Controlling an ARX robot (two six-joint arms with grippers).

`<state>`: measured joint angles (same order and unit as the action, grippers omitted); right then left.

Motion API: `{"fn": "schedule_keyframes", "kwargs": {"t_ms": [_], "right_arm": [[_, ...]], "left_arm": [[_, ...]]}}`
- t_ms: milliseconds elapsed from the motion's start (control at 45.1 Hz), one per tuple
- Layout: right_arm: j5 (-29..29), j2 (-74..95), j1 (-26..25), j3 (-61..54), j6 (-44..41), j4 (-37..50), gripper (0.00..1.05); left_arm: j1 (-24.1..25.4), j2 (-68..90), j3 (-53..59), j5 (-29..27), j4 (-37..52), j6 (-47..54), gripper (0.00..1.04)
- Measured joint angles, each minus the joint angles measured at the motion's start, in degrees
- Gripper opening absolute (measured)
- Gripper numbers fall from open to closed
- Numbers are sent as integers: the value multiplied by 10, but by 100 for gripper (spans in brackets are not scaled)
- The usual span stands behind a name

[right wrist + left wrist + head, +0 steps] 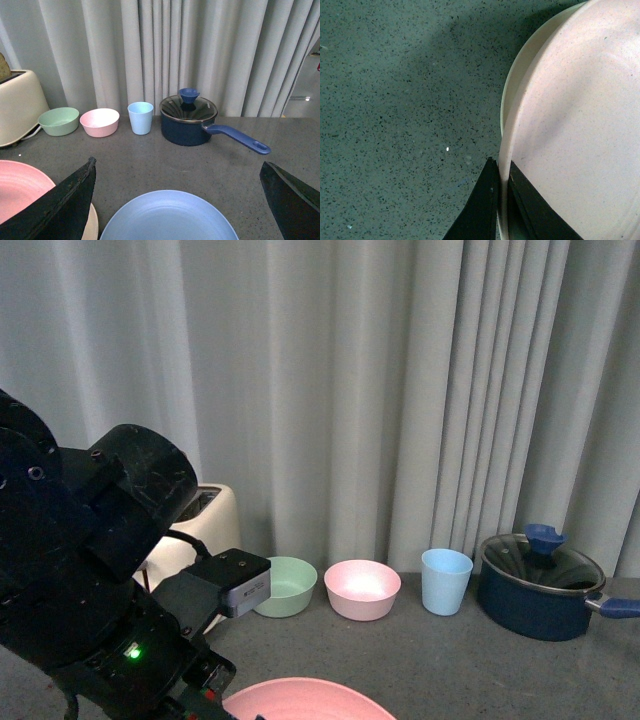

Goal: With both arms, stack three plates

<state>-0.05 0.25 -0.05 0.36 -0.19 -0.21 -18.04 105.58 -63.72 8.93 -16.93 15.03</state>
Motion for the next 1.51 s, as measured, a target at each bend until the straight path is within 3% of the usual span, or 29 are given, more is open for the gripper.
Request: {"fn": "schedule_keyframes", "kwargs": {"t_ms": [908,1152,1506], "right_arm": [[0,0,0,0,0,0,97],[0,0,0,0,0,0,97],[0,0,0,0,0,0,97]], "left_arm": [[-43,54,-37,-25,9,-41,4],[-45,57,-50,-28,7,-48,51],[-25,26,-55,-32,36,-31,97]]}}
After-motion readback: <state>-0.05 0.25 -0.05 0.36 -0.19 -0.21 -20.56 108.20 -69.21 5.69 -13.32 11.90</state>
